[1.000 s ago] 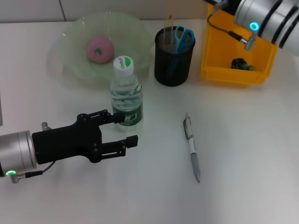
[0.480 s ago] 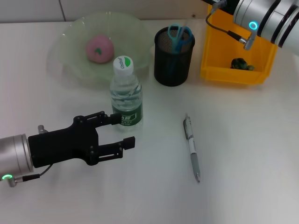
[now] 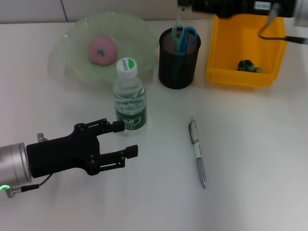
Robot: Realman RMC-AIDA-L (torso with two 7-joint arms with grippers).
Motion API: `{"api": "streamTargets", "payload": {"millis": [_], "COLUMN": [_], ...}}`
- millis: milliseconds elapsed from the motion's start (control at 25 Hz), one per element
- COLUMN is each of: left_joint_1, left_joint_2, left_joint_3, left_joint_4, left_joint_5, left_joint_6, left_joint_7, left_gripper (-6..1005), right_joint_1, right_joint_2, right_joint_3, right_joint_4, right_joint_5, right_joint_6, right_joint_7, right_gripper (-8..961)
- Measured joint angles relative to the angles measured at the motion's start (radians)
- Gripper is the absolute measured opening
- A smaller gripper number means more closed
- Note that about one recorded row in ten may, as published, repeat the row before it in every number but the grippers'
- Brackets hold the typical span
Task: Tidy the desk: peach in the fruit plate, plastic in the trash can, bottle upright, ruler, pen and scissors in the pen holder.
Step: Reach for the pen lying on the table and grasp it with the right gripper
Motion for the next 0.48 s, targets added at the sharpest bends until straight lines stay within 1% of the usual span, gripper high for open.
{"api": "streamTargets", "payload": {"millis": [40,80,160,200,240,280,360,400,440,480], "left_joint_1": [0.0,0.0,0.0,0.0,-0.002,-0.004,-0.007,-0.008,-0.008,-0.012], "left_joint_2": [0.0,0.0,0.001,0.001,0.001,0.001,0.001,0.001,0.001,0.001], "left_joint_3": [0.0,0.0,0.0,0.0,0.0,0.0,0.0,0.0,0.0,0.0], "left_joint_4": [0.0,0.0,0.0,0.0,0.0,0.0,0.0,0.0,0.0,0.0], "left_joint_5": [0.0,0.0,0.0,0.0,0.0,0.0,0.0,0.0,0.0,0.0], "left_joint_6": [0.0,0.0,0.0,0.0,-0.001,-0.002,-0.003,-0.003,-0.003,-0.002], "left_joint_7": [0.0,-0.001,-0.003,-0.003,-0.004,-0.005,-0.005,-0.006,-0.006,-0.007], "left_gripper": [766,766,766,766,766,766,765,765,765,765], "right_joint_1": [0.0,0.0,0.01,0.027,0.027,0.042,0.071,0.103,0.103,0.119], "right_joint_2": [0.0,0.002,0.009,0.019,0.019,0.027,0.04,0.049,0.049,0.052], "right_joint_3": [0.0,0.02,0.037,0.035,0.035,0.03,0.013,-0.025,-0.025,-0.052], "right_joint_4": [0.0,-0.085,-0.208,-0.292,-0.292,-0.329,-0.36,-0.369,-0.369,-0.371], "right_joint_5": [0.0,-0.093,-0.245,-0.349,-0.349,-0.415,-0.515,-0.585,-0.585,-0.616], "right_joint_6": [0.0,-0.064,-0.187,-0.268,-0.268,-0.312,-0.376,-0.424,-0.424,-0.437], "right_joint_7": [0.0,0.071,0.19,0.292,0.292,0.352,0.451,0.527,0.527,0.563], "right_gripper": [508,511,518,522,525,528,535,538,542,545]}}
